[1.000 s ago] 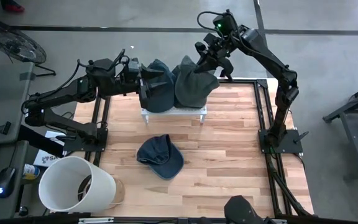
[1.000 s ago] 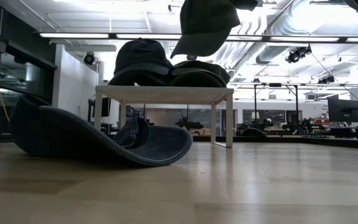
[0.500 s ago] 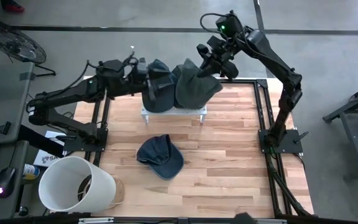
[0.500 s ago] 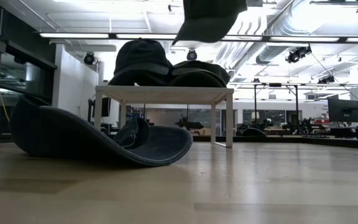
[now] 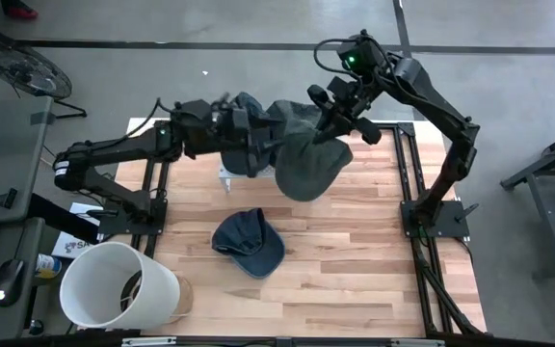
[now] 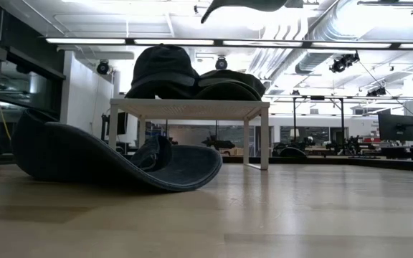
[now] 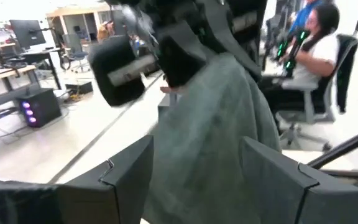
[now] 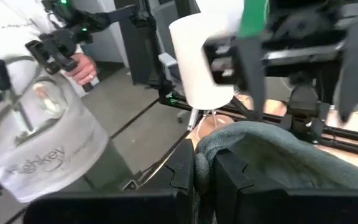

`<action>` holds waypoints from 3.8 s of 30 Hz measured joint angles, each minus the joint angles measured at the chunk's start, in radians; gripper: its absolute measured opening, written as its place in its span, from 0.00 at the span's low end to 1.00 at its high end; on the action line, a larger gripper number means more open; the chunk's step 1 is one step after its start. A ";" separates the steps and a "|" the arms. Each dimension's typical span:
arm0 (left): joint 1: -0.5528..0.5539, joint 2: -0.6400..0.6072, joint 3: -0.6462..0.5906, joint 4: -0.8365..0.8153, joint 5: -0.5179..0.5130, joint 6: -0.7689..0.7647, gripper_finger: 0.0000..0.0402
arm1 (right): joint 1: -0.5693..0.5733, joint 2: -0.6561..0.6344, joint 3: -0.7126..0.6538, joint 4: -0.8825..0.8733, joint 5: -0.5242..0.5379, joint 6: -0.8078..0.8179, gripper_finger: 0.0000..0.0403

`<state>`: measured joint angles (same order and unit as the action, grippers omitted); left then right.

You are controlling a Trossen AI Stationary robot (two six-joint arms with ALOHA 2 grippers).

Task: Pick & Place hat
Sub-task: Stack the gray cap on top of the other gray cap on the shelf

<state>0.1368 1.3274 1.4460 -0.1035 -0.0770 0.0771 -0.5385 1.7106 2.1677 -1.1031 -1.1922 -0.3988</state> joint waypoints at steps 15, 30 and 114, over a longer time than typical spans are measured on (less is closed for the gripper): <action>-0.055 0.094 0.000 0.051 -0.228 0.051 0.84 | 0.003 -0.006 0.000 0.024 0.080 -0.003 0.05; -0.100 0.125 0.000 0.109 -0.381 0.047 0.49 | -0.005 -0.006 0.000 0.043 0.109 -0.022 0.05; -0.105 0.123 0.000 0.184 -0.542 0.162 0.00 | 0.382 -0.102 -0.004 0.143 1.518 -0.044 0.25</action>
<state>0.0322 1.4502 1.4460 0.0803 -0.6189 0.2388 -0.1570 1.6089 2.1635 -0.9604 0.3256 -0.4424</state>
